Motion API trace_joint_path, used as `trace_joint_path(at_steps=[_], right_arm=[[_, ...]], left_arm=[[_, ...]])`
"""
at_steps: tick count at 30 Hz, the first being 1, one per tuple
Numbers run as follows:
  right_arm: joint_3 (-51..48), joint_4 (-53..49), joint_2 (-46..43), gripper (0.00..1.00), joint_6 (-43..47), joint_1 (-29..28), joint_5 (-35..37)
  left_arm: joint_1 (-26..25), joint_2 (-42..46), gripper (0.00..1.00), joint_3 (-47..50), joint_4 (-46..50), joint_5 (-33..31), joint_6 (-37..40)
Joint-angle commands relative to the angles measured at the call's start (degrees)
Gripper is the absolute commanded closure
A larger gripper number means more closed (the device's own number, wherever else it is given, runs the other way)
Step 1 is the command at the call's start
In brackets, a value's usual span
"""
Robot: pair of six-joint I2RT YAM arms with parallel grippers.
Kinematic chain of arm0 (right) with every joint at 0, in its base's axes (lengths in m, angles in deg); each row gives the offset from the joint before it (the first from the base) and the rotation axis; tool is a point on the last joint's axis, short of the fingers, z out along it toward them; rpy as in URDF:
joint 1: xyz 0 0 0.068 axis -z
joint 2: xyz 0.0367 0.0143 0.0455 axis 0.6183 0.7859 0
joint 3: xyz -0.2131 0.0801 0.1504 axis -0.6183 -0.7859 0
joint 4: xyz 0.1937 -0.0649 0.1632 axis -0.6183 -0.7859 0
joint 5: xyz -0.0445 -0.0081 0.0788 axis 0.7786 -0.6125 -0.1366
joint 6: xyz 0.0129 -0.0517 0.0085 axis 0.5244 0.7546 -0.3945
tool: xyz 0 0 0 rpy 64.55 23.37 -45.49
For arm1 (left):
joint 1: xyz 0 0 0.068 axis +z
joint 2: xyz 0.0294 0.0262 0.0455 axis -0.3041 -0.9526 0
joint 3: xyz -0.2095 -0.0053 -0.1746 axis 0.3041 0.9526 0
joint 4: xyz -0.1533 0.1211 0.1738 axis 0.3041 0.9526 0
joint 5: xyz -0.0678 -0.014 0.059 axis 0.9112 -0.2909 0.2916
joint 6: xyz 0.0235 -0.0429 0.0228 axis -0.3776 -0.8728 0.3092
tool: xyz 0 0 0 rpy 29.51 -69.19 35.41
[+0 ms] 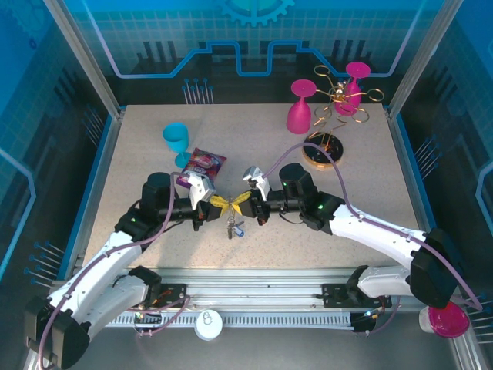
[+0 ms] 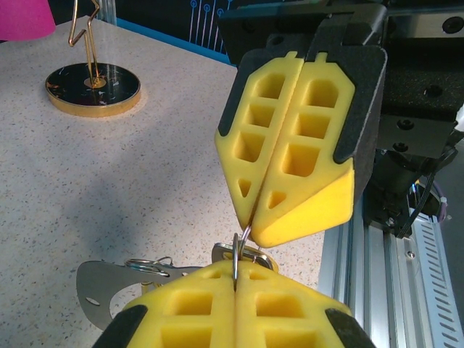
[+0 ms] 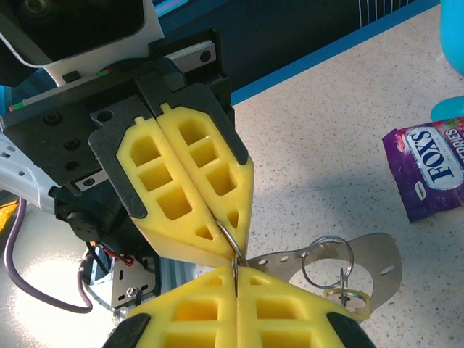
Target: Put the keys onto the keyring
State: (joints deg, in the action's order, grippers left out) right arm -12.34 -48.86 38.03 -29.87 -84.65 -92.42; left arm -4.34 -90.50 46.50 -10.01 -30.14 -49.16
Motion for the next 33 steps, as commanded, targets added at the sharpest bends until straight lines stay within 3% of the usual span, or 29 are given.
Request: trace_joint_path(at_steps=[1,14,26,33], right_arm=[[2.99,0.77,-0.8,1.0,2.55,-1.07,1.72],[4.84,-6.36,-1.55,1.0,8.72,-3.9,12.96],[4.72,-6.73,-0.3,1.0,0.74,-3.56,18.99],[4.85,-5.96,1.0,1.0,-6.62,-3.33,19.07]], left_arm=[[-0.45,0.17,1.0,-0.85,-0.52,2.61,1.3],[-0.45,0.28,1.0,-0.9,-0.64,2.52,1.33],[-0.46,0.77,1.0,-0.59,-1.74,1.97,1.82],[-0.46,1.85,1.0,-0.2,-2.46,-1.75,4.25]])
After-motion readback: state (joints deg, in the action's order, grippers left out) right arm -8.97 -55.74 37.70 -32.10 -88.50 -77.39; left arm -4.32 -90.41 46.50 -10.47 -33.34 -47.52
